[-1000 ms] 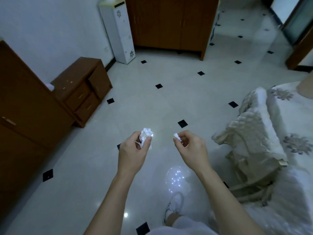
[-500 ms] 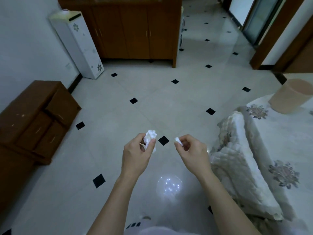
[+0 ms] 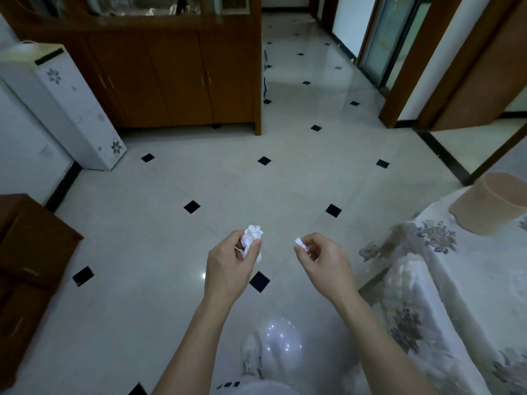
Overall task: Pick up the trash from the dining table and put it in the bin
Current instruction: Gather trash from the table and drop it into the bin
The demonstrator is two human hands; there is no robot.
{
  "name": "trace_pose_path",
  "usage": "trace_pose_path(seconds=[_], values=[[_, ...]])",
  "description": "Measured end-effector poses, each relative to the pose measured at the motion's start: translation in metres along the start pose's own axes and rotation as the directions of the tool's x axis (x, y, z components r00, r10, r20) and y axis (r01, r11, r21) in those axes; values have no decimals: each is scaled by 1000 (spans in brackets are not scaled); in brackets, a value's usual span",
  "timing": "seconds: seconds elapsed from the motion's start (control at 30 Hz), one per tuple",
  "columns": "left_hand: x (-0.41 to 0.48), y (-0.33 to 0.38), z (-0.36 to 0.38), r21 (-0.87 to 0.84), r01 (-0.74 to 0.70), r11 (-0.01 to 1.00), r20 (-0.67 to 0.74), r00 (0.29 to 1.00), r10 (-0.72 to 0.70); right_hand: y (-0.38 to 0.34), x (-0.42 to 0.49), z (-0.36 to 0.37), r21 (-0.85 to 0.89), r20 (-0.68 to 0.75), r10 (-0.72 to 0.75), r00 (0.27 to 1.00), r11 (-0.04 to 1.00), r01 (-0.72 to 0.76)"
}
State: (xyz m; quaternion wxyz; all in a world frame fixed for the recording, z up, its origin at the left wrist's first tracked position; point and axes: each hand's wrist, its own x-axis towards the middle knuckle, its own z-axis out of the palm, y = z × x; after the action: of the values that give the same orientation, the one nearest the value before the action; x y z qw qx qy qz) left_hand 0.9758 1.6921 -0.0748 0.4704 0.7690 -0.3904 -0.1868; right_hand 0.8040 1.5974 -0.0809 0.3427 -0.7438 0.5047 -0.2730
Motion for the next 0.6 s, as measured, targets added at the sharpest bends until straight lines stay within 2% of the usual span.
trace_pose_path(seconds=[0.23,0.6], values=[[144,12,7,-25,-65,998,108,992,67,-35,121,15,-62,-122,25,992,998,-32],[275,30,92,-44,-124,991,273,953,131,18,232,4,-30,-228,190,955,979,-202]])
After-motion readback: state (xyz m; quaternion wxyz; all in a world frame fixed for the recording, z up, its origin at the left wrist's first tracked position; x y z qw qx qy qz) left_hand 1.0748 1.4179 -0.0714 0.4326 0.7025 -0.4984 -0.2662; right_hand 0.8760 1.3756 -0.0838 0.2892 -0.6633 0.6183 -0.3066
